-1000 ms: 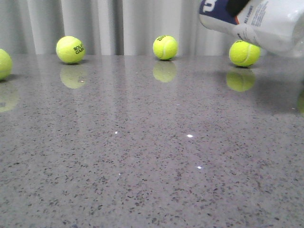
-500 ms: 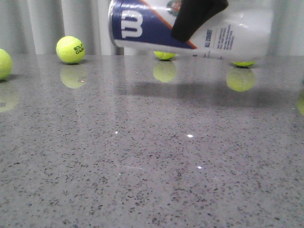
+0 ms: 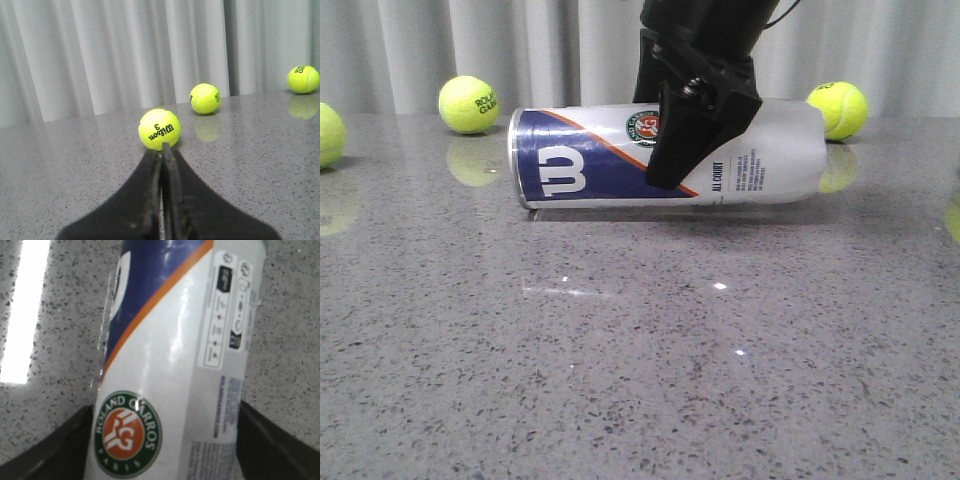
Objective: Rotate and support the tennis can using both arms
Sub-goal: 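Carry the can toward the left gripper and lower it onto the table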
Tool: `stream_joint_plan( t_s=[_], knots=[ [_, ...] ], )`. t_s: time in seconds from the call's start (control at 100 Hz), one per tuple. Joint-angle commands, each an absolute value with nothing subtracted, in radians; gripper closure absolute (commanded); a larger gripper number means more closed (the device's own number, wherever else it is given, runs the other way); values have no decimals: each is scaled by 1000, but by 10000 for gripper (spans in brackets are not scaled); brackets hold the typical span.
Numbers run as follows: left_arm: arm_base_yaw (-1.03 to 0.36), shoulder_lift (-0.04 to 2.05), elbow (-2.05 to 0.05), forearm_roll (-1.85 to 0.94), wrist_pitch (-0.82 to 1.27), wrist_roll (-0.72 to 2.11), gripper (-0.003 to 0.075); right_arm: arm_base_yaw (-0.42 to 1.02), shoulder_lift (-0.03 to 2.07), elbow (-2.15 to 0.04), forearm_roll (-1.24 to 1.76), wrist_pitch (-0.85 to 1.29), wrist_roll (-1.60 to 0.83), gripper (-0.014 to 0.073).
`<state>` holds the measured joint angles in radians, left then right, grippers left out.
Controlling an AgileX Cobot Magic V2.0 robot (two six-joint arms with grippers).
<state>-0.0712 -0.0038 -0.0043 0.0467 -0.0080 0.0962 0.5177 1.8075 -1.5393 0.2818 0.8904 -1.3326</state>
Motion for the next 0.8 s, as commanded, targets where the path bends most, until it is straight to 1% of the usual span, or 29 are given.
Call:
stream_joint_plan(
  t_s=[0.0,0.08,0.15,0.2,0.38,0.5,0.55,0.79],
  knots=[
    [-68,-40,45,40,-91,89,741,517,1760,-1569,296,860,-1345,267],
    [-68,-40,45,40,-91,89,741,517,1760,-1569,296,870,-1345,164],
    [-68,-40,45,40,-91,89,741,517,1760,-1569,296,874,-1345,102],
    [-68,-40,45,40,-91,89,741,517,1760,-1569,296,875,-1344,76],
    [-68,-40,45,40,-91,89,741,517,1760,-1569,296,876,-1344,36],
    [-68,-40,45,40,-91,89,741,517,1760,-1569,296,876,-1342,-45],
    [-68,-40,45,40,-91,89,741,517,1760,-1569,296,875,-1340,-66],
    [-68,-40,45,40,-91,89,741,517,1756,-1569,296,875,-1338,-61]
  ],
)
